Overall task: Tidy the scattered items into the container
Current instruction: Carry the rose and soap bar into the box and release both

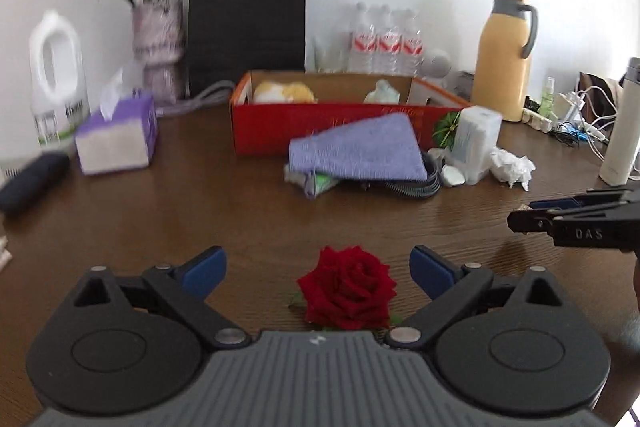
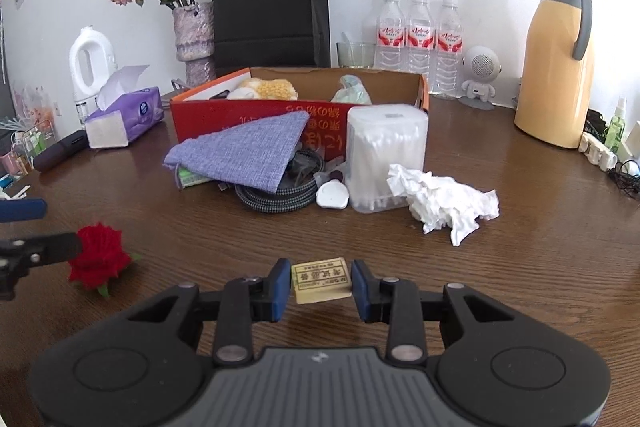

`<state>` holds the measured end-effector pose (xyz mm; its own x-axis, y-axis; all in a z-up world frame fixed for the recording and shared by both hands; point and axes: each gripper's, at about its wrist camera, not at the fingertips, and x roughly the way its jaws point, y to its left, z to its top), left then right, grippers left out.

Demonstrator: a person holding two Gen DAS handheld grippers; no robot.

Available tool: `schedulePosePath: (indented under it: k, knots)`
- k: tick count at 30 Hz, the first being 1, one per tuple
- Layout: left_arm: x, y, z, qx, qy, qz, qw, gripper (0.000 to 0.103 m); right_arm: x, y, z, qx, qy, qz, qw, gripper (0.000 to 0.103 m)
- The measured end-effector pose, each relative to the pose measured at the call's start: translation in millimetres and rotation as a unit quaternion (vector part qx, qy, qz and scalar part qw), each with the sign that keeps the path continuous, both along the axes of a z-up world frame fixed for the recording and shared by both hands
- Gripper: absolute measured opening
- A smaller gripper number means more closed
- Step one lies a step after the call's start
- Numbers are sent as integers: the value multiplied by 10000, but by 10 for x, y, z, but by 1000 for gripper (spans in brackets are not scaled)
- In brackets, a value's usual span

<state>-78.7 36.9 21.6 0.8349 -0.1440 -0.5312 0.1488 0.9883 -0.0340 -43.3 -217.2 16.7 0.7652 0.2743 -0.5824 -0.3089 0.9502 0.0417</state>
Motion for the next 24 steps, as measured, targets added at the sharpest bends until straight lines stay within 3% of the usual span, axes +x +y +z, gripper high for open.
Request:
schedulePosePath:
  k: [6, 9, 11, 15, 16, 18, 20, 24]
  knots:
    - [49, -100, -65, 35, 200, -298, 9994, 100, -79, 23, -30, -73, 38, 23, 10000, 32]
    - [79, -153, -90, 87, 355, -408, 9985, 91, -122, 19, -73, -18, 91, 6, 10000, 33]
    - [91, -153, -112, 66, 462, -420, 9980, 84, -144, 16, -88, 57, 86, -25, 9999, 42]
    - [83, -106, -135, -66, 594, -478, 9971, 73, -141, 35, -111, -75, 140, -60, 9999, 42]
    - [84, -109, -141, -55, 607, -505, 9969, 60, -135, 39, -119, -117, 143, -88, 9998, 42]
    - [90, -114, -146, -29, 583, -501, 9970, 47, -119, 50, -120, -157, 136, -86, 9997, 42]
    - [106, -98, -125, -114, 596, -477, 9970, 45, -106, 69, -117, -177, 124, -10, 9998, 29]
    - [132, -100, 17, -219, 328, -416, 9984, 43, -92, 87, -59, -94, 42, -36, 9999, 29]
